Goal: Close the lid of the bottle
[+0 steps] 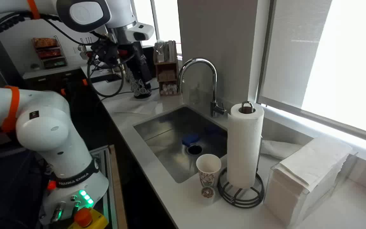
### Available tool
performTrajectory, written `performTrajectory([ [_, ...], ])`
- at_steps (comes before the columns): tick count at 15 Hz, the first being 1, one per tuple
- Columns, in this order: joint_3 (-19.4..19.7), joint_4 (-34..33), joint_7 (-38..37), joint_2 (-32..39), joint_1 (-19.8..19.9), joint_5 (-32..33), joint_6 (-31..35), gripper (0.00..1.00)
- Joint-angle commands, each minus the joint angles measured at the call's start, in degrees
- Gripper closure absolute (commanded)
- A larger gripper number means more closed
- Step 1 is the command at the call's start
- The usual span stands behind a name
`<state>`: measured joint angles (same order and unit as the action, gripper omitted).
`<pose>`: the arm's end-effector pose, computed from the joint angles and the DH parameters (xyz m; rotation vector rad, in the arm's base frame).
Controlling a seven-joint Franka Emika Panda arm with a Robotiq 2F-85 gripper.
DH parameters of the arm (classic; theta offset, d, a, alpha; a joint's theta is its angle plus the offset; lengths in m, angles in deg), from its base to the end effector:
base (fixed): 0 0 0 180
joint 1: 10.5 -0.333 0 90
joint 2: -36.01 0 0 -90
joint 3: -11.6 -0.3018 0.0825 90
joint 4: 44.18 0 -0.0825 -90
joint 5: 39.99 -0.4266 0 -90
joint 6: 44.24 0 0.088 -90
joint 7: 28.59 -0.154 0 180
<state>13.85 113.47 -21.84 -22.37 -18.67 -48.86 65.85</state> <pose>0.3320 0.0548 0.4412 -2.9309 -0.2898 -0.2772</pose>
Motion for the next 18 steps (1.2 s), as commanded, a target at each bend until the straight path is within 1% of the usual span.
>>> performTrajectory([
  [1, -0.39, -0.16, 0.4, 0.07, 0.55, -0.4, -0.22, 0.0],
  [6, -0.39, -0.16, 0.4, 0.08, 0.55, -0.4, -0.22, 0.0],
  [8, -1.19, -0.91, 0.81, 0.8, 2.53, 3.36, -0.23, 0.0],
  [9, -0.93, -1.17, 1.24, 1.1, 3.01, 4.68, -0.29, 0.0],
  [10, -0.73, -1.68, 2.05, 1.96, 4.41, 7.69, -0.64, 0.0],
  [11, 0.1, -1.94, 2.42, 2.45, 4.7, 8.61, -0.71, 0.0],
  [14, 4.37, -2.67, 9.39, 4.92, 5.02, 12.36, 0.64, 0.0],
  [15, 5.02, -2.93, 11.15, 5.82, 5.39, 13.88, 1.27, 0.25],
  [16, 5.76, -3.26, 13.18, 7.46, 6.09, 16.35, 2.37, 0.27],
  [18, 7.42, -2.95, 16.0, 9.94, 6.23, 19.37, 6.5, 0.42],
])
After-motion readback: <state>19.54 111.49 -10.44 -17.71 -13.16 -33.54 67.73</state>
